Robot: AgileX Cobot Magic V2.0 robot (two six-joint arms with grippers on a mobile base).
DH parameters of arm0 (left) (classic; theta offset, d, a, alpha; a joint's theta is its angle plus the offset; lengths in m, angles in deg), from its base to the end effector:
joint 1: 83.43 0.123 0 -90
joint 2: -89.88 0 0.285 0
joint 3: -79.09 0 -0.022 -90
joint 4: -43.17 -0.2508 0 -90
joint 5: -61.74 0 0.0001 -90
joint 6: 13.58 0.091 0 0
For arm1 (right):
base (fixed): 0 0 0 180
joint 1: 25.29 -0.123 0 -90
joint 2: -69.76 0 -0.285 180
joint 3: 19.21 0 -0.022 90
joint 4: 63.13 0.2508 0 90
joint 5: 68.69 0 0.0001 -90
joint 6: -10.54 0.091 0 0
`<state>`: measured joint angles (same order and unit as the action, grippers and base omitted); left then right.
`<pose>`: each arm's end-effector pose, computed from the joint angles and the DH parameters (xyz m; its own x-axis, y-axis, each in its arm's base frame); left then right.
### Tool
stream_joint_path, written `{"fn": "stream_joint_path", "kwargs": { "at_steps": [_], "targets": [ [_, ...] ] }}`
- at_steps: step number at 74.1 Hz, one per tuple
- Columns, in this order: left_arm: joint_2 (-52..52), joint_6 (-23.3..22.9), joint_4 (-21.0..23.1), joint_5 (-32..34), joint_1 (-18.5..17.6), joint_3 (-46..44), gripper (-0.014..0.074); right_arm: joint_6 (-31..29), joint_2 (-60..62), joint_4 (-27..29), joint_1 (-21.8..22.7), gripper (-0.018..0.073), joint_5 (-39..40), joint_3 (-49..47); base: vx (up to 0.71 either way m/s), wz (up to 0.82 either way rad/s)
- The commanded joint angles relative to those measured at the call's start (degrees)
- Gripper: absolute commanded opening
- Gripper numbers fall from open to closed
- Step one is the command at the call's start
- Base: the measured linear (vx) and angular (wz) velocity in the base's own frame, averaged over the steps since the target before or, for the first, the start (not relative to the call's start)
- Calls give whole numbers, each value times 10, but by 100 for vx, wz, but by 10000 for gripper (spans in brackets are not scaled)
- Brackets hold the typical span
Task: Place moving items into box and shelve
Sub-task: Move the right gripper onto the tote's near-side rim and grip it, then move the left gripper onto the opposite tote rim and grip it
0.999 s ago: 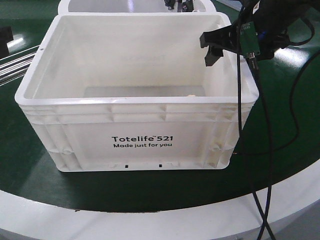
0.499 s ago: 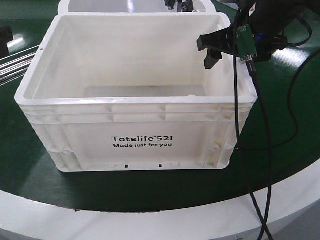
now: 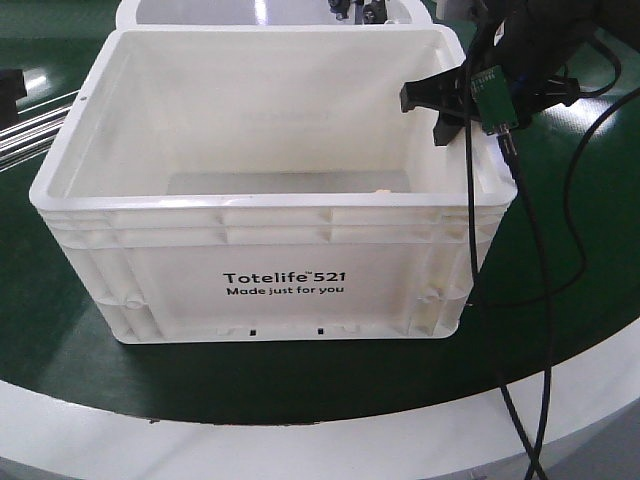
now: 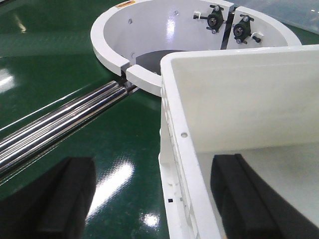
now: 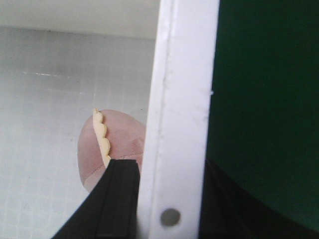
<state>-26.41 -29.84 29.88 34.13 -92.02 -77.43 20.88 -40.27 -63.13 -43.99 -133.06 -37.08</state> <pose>0.2048 -0.0211 0.3757 -0.4076 -0.0162 -0.9130 0.0209 0.9994 -0.0271 0.3649 0.1235 0.3198 -0.9123 -0.1193 -0.3918 -0.1595 0.9846 0.0715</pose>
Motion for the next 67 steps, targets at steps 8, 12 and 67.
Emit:
{"fn": "stream_joint_path", "kwargs": {
  "at_steps": [8, 12, 67],
  "targets": [
    [-8, -24, 0, 25, 1, -17, 585, -9, 16, 46, -5, -9, 30, -14, 0, 0],
    [-6, -39, 0, 16, 1, -23, 585, -10, 16, 46, -5, -9, 30, -14, 0, 0],
    [261, 82, 146, -202, -1, -350, 585, -34, 16, 51, -5, -9, 37, -14, 0, 0]
  ]
}}
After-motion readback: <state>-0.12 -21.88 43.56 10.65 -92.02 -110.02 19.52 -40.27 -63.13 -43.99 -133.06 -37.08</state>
